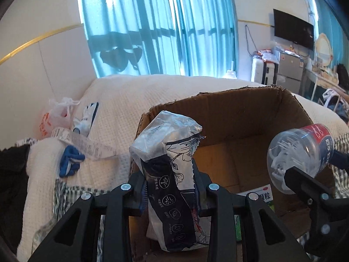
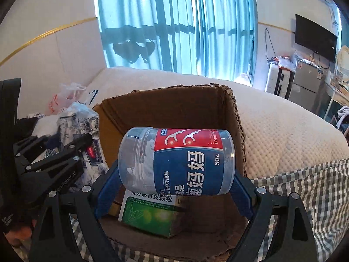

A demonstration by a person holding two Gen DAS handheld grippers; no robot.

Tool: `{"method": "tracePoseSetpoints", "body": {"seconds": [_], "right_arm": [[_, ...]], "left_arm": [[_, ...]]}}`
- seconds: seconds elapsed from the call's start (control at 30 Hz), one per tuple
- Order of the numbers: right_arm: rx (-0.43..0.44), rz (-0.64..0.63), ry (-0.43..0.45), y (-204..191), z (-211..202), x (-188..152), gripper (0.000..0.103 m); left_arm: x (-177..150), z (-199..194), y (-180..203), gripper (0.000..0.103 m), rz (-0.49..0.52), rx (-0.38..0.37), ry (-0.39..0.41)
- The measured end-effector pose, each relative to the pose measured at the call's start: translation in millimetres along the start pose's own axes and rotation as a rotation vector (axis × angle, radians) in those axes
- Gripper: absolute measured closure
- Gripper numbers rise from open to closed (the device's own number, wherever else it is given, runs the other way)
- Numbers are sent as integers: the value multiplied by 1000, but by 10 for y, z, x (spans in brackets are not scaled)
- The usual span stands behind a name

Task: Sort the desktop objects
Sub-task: 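Carry the packet and floss jar over the cardboard box and release both, then grasp the white tape roll with the left tool while the right tool grasps the white cloth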

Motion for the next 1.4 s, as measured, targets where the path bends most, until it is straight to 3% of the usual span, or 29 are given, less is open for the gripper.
{"method": "tracePoseSetpoints", "body": {"seconds": [0.03,0.1,0.17,0.33,0.53,0.77,1.1,1.3,1.4], "right_arm": [[-4,10,9,17,-25,10,12],[-43,23,32,39,-108,42,5],[-45,17,72,58,-282,64,5],[-47,48,121,130,-724,157,5],[-72,11,165,69,-1389,244,5],[-77,-69,172,-17,-2058,73,5],[-86,-171,46,-26,-2370,-771,5],[-115,-63,-11,182,-2352,-1410,5],[-94,-31,-78,233,-2285,-1702,5]], "left_arm": [[18,7,-4,58,3,6,3],[25,-44,-11,29,4,1,15],[39,-140,-33,21,9,5,39],[61,-439,-141,21,24,40,62],[93,-1104,-366,13,-40,10,94],[-106,-1819,-421,9,-10,-23,101],[-977,-2103,-295,6,20,-113,-85],[-1814,-1975,296,6,133,-278,-267],[-2146,-1843,566,6,219,-321,-356]]}}
Point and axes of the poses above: each gripper's, at about its wrist camera, not at the fingertips, and z roughly the way its jaws point, y to its right, x to its top, the point moved 1 cm from there along z, roughly the way its jaws point, and after that the axes turned 5 degrees about -z, right-handed, at the moved point
